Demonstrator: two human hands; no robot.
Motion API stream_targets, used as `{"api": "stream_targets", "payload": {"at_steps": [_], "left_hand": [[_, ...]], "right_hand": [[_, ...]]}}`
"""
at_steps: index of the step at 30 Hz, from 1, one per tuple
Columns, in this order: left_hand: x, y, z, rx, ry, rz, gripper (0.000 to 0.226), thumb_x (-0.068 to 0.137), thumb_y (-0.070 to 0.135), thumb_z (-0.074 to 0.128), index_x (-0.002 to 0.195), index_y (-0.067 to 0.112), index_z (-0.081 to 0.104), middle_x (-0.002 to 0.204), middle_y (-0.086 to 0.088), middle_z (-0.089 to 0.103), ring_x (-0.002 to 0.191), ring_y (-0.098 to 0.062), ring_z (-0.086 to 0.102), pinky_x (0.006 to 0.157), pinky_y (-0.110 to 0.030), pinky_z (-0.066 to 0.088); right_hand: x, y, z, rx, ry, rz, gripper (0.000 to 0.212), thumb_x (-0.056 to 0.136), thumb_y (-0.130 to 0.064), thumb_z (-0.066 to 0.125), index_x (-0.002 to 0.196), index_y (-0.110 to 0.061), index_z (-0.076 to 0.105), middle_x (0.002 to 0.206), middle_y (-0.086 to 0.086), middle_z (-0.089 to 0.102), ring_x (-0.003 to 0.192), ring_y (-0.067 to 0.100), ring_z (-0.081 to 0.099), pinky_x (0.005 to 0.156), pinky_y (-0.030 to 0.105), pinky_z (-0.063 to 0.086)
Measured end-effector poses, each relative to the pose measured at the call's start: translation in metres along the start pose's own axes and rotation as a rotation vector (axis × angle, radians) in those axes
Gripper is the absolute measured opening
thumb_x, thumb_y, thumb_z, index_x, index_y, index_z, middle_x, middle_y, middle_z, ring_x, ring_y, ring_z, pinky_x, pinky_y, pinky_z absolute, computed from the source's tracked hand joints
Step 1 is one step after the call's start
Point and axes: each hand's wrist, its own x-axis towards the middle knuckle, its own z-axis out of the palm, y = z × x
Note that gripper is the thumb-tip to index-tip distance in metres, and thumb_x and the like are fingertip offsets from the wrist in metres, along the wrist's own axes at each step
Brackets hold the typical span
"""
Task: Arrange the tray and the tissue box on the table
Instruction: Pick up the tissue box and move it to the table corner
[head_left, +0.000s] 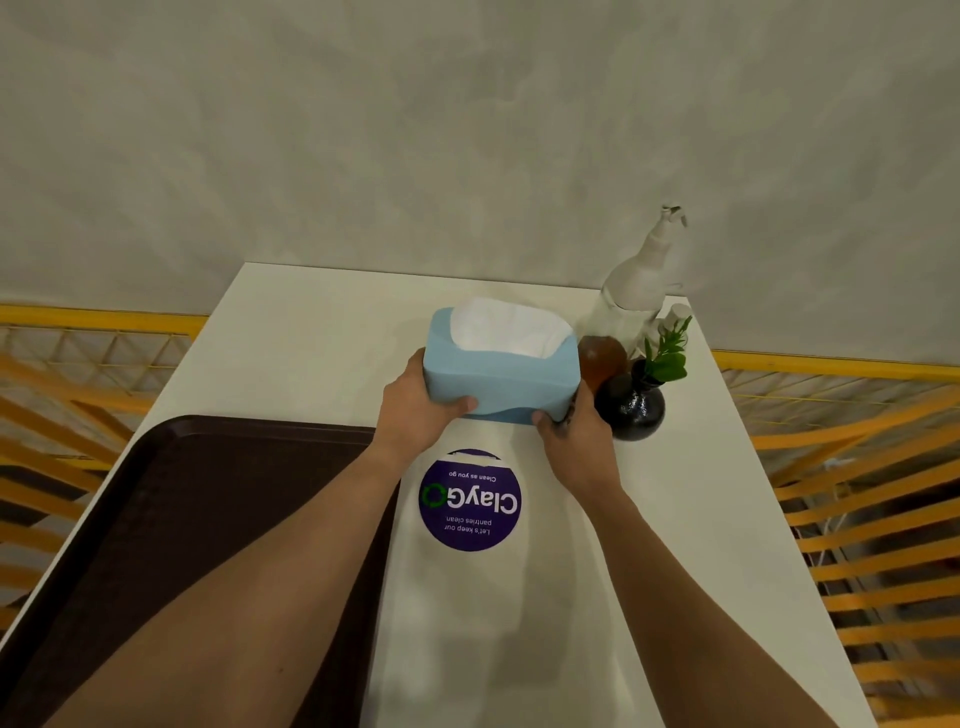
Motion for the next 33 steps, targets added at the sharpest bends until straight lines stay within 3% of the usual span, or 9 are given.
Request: {"api": "stream_targets", "payload": {"at_steps": [5, 9, 13, 18, 21, 23, 28, 33], "left_hand": [[-0.002, -0.002, -0.008, -0.011, -0.007, 0.007, 0.080, 0.074, 0.031, 0.087, 0.141, 0.020, 0.046, 0.124, 0.003, 0.062, 0.104, -0.013, 0.057, 0.069, -0.008, 0.043], [-0.005, -0.002, -0.025, -0.019, 0.002, 0.034, 0.081, 0.074, 0.032, 0.087, 0.142, 0.020, 0.046, 0.123, 0.005, 0.061, 0.106, -0.013, 0.057, 0.079, -0.017, 0.046], [-0.004, -0.003, -0.056, -0.017, 0.030, 0.057, 0.082, 0.072, 0.036, 0.087, 0.142, 0.022, 0.046, 0.118, 0.012, 0.058, 0.104, -0.010, 0.055, 0.069, -0.006, 0.040], [-0.002, -0.011, -0.107, 0.006, 0.069, 0.086, 0.082, 0.070, 0.039, 0.087, 0.140, 0.023, 0.048, 0.115, 0.013, 0.058, 0.100, -0.010, 0.056, 0.066, -0.005, 0.038], [-0.002, -0.021, -0.140, 0.016, 0.085, 0.092, 0.082, 0.069, 0.041, 0.087, 0.139, 0.024, 0.049, 0.114, 0.015, 0.059, 0.099, -0.009, 0.056, 0.064, -0.004, 0.037], [-0.002, -0.027, -0.162, 0.019, 0.099, 0.093, 0.081, 0.070, 0.042, 0.086, 0.139, 0.024, 0.049, 0.113, 0.015, 0.058, 0.099, -0.008, 0.055, 0.064, -0.004, 0.037], [0.000, -0.044, -0.209, 0.040, 0.110, 0.092, 0.079, 0.071, 0.042, 0.085, 0.139, 0.025, 0.048, 0.116, 0.012, 0.059, 0.099, -0.007, 0.054, 0.066, -0.007, 0.038], [0.006, -0.065, -0.245, 0.047, 0.086, 0.090, 0.078, 0.071, 0.038, 0.087, 0.138, 0.023, 0.050, 0.126, 0.003, 0.065, 0.101, -0.010, 0.056, 0.077, -0.021, 0.046]], "right_hand": [[-0.004, -0.006, 0.001, -0.006, 0.004, 0.002, 0.061, 0.093, -0.024, 0.069, 0.145, -0.023, 0.037, 0.131, -0.003, 0.060, 0.116, 0.019, 0.059, 0.088, 0.024, 0.045], [-0.007, -0.020, 0.006, 0.033, -0.007, 0.007, 0.058, 0.093, -0.023, 0.070, 0.143, -0.024, 0.040, 0.124, -0.010, 0.058, 0.116, 0.019, 0.060, 0.089, 0.027, 0.048], [-0.007, -0.046, 0.018, -0.008, -0.002, -0.056, 0.057, 0.094, -0.025, 0.070, 0.143, -0.021, 0.041, 0.128, -0.002, 0.062, 0.113, 0.019, 0.061, 0.087, 0.028, 0.050], [-0.010, -0.083, 0.045, -0.028, -0.040, -0.064, 0.058, 0.095, -0.034, 0.066, 0.145, -0.024, 0.038, 0.132, -0.002, 0.061, 0.115, 0.019, 0.060, 0.082, 0.021, 0.045], [-0.014, -0.105, 0.068, -0.033, -0.048, -0.073, 0.059, 0.095, -0.037, 0.066, 0.145, -0.026, 0.038, 0.133, -0.003, 0.061, 0.115, 0.017, 0.061, 0.071, 0.005, 0.039], [-0.016, -0.120, 0.085, -0.029, -0.052, -0.088, 0.058, 0.095, -0.038, 0.066, 0.145, -0.026, 0.038, 0.134, -0.003, 0.061, 0.115, 0.018, 0.061, 0.067, 0.003, 0.037], [-0.025, -0.151, 0.126, -0.028, -0.062, -0.097, 0.058, 0.096, -0.036, 0.064, 0.146, -0.026, 0.036, 0.135, -0.002, 0.059, 0.118, 0.021, 0.061, 0.077, 0.010, 0.041], [-0.036, -0.172, 0.157, -0.029, -0.057, -0.101, 0.057, 0.096, -0.035, 0.064, 0.145, -0.024, 0.038, 0.136, 0.002, 0.060, 0.118, 0.024, 0.060, 0.086, 0.023, 0.045]]}}
